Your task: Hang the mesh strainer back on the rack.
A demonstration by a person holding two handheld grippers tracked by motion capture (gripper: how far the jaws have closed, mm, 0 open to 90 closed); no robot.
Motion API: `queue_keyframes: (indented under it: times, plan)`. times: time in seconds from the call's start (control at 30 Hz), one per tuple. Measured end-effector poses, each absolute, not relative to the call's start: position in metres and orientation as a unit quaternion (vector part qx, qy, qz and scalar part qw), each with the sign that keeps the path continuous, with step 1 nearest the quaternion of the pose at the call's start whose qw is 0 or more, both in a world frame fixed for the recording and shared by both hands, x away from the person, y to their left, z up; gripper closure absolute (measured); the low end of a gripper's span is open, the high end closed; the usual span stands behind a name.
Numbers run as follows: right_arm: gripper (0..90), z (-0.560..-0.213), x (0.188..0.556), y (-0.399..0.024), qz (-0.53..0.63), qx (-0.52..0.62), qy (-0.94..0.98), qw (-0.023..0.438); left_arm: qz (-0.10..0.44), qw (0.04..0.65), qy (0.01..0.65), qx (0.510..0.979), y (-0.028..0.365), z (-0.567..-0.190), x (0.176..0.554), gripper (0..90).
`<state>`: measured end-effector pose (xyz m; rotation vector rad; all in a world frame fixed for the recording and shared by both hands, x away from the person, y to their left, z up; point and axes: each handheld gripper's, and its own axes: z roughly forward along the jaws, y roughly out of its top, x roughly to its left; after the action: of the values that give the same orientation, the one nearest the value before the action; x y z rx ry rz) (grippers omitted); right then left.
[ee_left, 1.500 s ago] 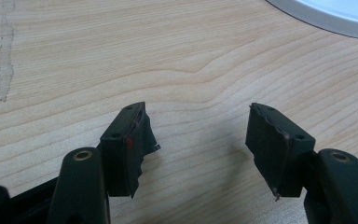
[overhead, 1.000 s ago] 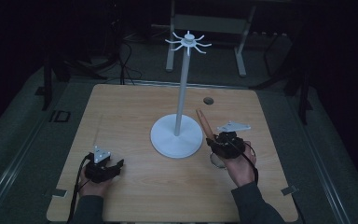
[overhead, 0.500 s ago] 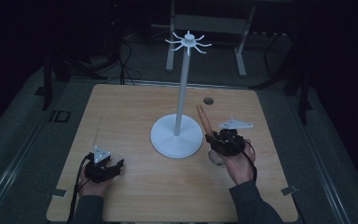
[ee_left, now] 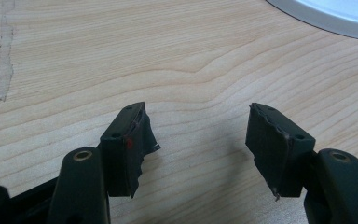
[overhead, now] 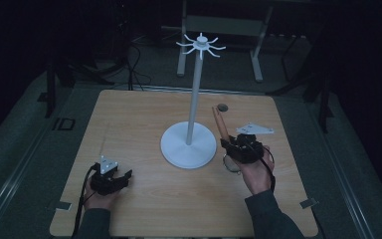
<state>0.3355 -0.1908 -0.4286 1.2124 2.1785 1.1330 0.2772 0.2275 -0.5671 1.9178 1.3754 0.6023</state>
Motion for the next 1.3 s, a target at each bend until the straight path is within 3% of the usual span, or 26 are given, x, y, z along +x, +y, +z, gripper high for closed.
queue_keyframes:
  times: [1.3]
  plan:
    - [69.5, -0.403, 0.337, -0.184, 0.464, 0.423, 0.748, 0.215, 0.231, 0.348, 0.531, 0.737, 0.228, -0.567, 0.277, 39.2]
